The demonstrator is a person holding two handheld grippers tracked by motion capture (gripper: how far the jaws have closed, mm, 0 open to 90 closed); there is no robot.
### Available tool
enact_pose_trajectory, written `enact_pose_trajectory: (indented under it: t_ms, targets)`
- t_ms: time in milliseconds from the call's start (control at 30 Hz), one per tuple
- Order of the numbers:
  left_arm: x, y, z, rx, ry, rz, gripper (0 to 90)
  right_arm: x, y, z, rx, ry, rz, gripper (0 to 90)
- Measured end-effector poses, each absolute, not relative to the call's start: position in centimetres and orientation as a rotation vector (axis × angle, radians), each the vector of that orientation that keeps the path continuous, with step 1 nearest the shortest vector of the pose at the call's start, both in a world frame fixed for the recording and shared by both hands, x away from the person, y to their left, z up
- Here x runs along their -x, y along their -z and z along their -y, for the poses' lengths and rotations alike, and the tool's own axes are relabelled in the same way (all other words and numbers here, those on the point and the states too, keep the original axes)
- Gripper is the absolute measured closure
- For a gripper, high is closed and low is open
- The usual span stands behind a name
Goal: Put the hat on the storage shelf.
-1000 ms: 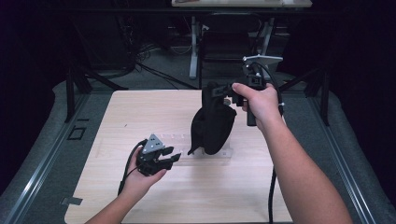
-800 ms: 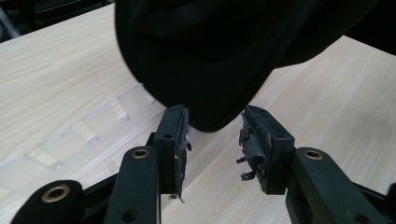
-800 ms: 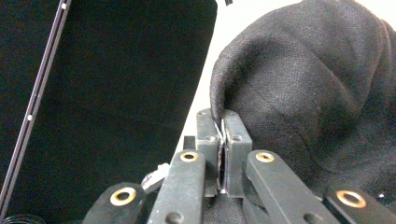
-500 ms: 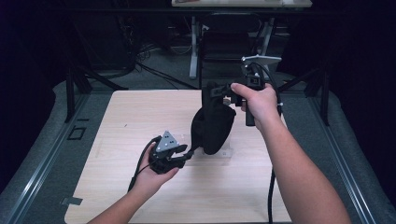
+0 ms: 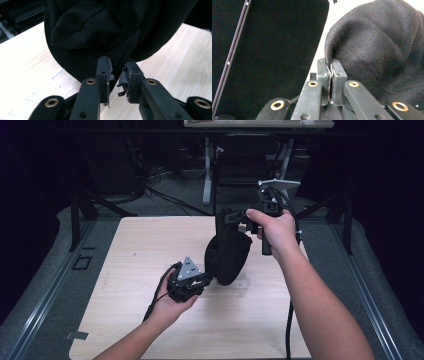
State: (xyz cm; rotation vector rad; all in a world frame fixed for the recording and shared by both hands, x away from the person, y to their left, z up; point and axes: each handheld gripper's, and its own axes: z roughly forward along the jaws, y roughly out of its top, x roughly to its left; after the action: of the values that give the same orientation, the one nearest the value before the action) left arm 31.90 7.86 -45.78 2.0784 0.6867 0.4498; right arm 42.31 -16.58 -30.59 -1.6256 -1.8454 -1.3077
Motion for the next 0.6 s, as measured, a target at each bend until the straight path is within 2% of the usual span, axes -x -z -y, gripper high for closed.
enact_pose_trajectory:
  t_ms: [267, 600]
  targets:
    - [-31.6, 45.8, -8.0, -2.084, -0.486, -0.682, 80.7, -42.1, 30.3, 16.5, 1.589, 1.326, 1.844, 81.3]
    - [-31.6, 45.9, -8.8, -2.074, -0.513, -0.692, 82.9, -41.2, 29.4, 17.0, 1.559, 1.354, 1.852, 78.7]
